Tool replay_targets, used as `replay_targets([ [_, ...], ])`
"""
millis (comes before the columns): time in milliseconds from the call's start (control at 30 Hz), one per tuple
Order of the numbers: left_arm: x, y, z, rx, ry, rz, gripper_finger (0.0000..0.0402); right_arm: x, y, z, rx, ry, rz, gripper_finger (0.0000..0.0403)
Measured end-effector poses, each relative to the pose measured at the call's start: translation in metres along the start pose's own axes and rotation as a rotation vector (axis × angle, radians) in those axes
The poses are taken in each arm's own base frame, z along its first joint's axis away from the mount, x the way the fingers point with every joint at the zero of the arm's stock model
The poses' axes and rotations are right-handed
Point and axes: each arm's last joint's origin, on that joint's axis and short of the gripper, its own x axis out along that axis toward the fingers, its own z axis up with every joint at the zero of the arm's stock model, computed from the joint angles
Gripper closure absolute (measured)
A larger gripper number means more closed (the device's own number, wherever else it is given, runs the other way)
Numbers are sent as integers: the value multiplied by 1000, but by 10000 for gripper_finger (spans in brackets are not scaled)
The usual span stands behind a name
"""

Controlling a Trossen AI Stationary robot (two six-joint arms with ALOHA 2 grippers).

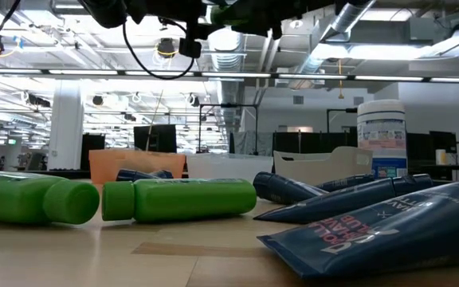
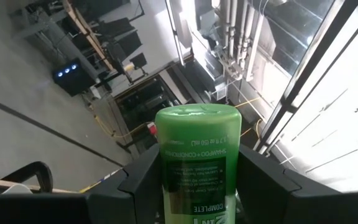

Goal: Pick & Place Travel size toiletries
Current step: Put the green shampoo into the gray bin

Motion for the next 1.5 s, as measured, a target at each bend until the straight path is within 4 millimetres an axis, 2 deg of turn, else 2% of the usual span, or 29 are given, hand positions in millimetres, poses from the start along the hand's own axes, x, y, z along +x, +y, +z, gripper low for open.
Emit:
replay_targets([
  [167, 0, 0, 0, 7, 1, 0, 229, 0, 0, -1, -4, 12, -25, 157],
  [533, 0, 0, 0, 13, -5, 7, 229, 0, -1, -2, -20, 21, -44, 267],
  [700, 0, 1, 0, 15, -10, 14, 229, -1, -2, -1, -22, 21, -52, 299],
  [1100, 0, 2, -1, 27, 0, 22, 223, -2, -1, -3, -19, 47, -72, 310],
  [1233, -1, 1, 0, 84, 7, 17, 199, -5, -2, -2, 12, 62, -65, 312],
  [1500, -2, -3, 6, 123, -4, 13, 142, -26, -21, 6, 28, 117, -112, 327],
])
